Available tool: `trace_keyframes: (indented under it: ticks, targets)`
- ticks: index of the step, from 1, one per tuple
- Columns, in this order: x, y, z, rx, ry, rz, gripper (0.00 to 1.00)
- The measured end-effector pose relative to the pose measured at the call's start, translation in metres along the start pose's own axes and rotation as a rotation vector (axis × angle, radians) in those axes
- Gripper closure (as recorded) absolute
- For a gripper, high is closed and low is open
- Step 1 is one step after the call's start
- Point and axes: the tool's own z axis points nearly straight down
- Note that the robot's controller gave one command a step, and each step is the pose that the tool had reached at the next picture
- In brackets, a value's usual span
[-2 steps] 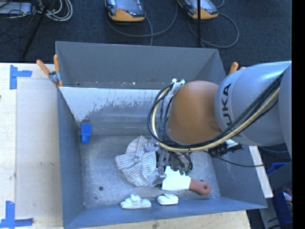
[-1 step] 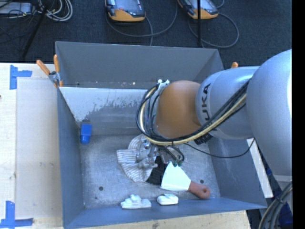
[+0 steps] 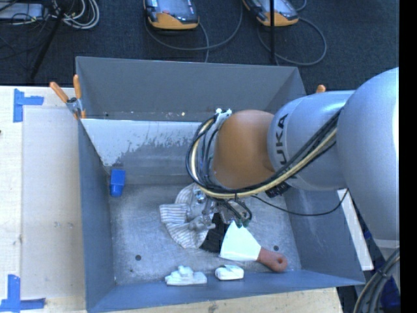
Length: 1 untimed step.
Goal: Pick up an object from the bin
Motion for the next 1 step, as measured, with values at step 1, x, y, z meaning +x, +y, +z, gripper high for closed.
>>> trace_keyframes:
  ticks: [1]
  targets:
    - [0.0165, -0.0249, -0.1345, 0.002, -0.011, -0.014, 1.00]
